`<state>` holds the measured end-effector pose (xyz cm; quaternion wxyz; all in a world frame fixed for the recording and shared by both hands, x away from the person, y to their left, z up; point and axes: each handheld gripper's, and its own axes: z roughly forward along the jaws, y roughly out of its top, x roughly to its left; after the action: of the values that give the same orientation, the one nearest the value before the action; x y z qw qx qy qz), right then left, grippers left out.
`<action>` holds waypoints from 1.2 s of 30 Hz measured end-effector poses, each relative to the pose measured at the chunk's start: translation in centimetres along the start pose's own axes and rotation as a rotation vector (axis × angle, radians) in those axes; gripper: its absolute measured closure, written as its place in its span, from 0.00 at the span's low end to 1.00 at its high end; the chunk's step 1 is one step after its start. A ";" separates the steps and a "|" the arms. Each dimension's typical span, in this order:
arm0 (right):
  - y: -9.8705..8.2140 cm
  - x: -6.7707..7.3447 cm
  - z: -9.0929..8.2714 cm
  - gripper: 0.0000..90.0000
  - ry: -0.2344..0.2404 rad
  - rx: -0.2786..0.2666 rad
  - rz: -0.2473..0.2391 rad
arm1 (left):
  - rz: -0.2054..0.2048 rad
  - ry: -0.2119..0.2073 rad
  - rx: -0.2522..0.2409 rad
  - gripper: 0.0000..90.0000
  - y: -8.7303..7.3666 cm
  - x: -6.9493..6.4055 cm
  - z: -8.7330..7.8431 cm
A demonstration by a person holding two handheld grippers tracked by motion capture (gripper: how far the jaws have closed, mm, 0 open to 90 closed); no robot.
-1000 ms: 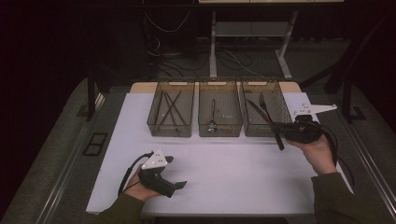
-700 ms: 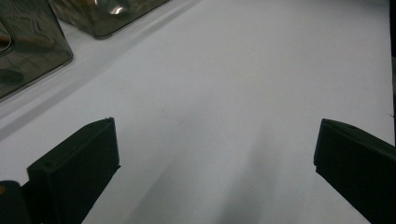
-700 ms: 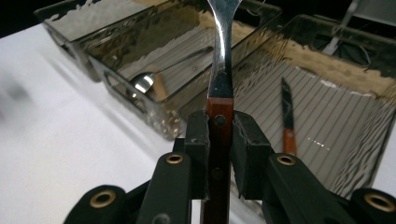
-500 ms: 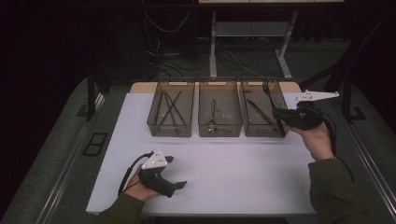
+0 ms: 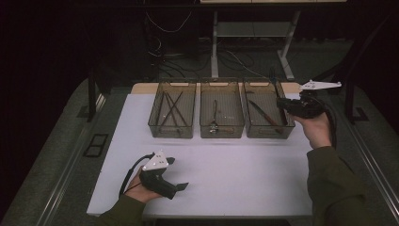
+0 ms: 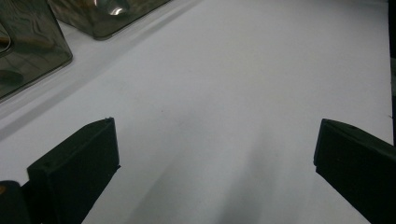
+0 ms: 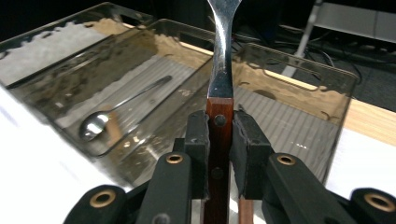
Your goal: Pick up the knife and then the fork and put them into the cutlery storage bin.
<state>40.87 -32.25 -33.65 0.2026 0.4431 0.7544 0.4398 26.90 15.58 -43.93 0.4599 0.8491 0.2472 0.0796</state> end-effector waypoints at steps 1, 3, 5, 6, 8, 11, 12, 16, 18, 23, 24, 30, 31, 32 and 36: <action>0.0 -0.2 0.2 0.86 -0.007 0.002 0.005 | 0.001 0.001 0.000 0.00 0.0 0.0 0.0; 0.0 -0.6 0.7 0.86 -0.023 0.014 0.012 | 0.000 0.000 -0.001 0.00 0.0 0.0 0.0; -0.1 -1.0 1.1 0.86 -0.040 0.025 0.019 | -0.001 0.000 -0.002 0.00 0.0 0.0 0.0; -0.1 -1.2 1.3 0.86 -0.044 0.033 0.023 | -0.001 0.000 -0.002 0.00 0.0 0.0 0.0; -0.2 -1.6 1.7 0.86 -0.058 0.050 0.027 | -0.001 -0.001 -0.002 0.00 0.0 0.0 0.0; -0.4 -2.0 2.3 0.86 -0.071 0.077 0.040 | -0.001 -0.002 -0.002 0.00 0.0 0.0 0.0; -0.5 -2.2 2.4 0.86 -0.073 0.084 0.041 | -0.001 -0.002 -0.003 0.00 0.0 0.0 0.0; -0.9 -2.5 3.2 0.86 -0.093 0.130 0.051 | -0.001 -0.002 -0.003 0.00 0.0 0.0 0.0; -1.1 -2.7 3.6 0.86 -0.094 0.151 0.058 | -0.001 -0.002 -0.003 0.00 0.0 0.0 0.0; -1.3 -2.5 4.8 0.86 -0.107 0.233 0.035 | -0.002 -0.003 -0.004 0.00 0.0 0.0 0.0; -1.4 -2.4 5.0 0.86 -0.106 0.246 0.037 | -0.002 -0.003 -0.004 0.00 0.0 0.0 0.0; -1.4 -2.3 6.2 0.86 -0.105 0.313 0.022 | -0.002 -0.004 -0.005 0.00 0.0 0.0 0.0; -1.4 -2.2 6.3 0.86 -0.108 0.321 0.024 | -0.002 -0.004 -0.005 0.00 0.0 0.0 0.0; -1.4 -2.3 6.5 0.86 -0.103 0.329 0.024 | -0.003 -0.004 -0.007 0.00 0.0 0.0 0.0; -1.6 -2.2 7.0 0.86 -0.096 0.363 0.029 | -0.003 -0.005 -0.007 0.00 0.0 -0.1 0.0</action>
<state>46.13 -31.09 -38.88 0.1486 0.5038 0.8043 0.2778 26.85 15.58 -43.90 0.4637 0.8473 0.2469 0.0780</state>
